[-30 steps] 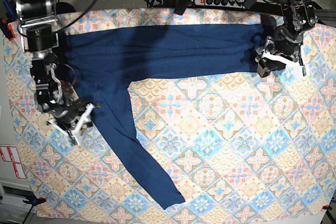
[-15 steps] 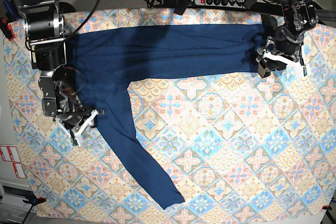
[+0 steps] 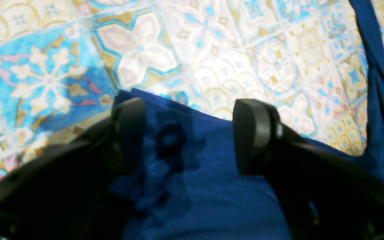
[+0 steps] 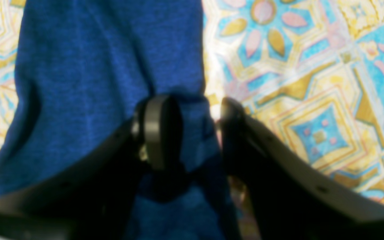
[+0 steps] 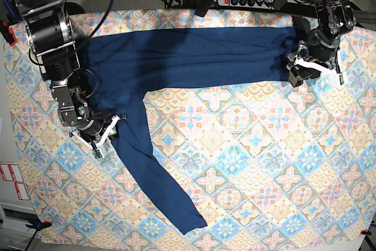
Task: Fold the T-shirt properly
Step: 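Move the right gripper to the extended navy sleeve and grasp it, then fold the held sleeve back onto the folded strip with the right gripper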
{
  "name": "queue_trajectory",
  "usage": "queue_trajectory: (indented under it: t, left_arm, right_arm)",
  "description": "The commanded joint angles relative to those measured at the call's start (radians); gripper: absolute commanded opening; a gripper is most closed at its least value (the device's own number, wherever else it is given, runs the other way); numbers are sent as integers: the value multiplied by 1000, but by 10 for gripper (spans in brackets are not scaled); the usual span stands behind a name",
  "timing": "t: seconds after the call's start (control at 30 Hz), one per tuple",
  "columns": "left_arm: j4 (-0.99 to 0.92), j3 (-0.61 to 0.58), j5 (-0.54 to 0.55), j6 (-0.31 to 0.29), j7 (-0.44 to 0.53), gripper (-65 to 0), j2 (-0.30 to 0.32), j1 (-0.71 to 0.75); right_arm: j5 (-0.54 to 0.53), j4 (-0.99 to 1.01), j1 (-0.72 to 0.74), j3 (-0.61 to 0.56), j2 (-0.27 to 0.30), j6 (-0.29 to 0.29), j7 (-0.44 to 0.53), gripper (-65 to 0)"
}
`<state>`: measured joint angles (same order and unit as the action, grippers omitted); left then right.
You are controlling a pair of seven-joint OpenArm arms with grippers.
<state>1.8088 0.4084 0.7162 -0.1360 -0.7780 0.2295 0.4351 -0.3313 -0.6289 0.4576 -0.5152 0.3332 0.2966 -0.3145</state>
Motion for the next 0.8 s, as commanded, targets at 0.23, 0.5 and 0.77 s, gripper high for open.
queue_trajectory:
  t: [0.23,0.5,0.77]
  left_arm:
    - [21,5,10,-7,18,-250,9,1]
    - [21,4,10,-7,18,-250,9,1]
    - [18,4,7,-7,18,-281,9,-6]
  right_arm:
    - [11,-7,8,-12,7,5,-38,-650]
    - [5,-363,-136,-10,71,5,-41,-647]
    - [5,-817,-386,-10,157,5,-41,-647]
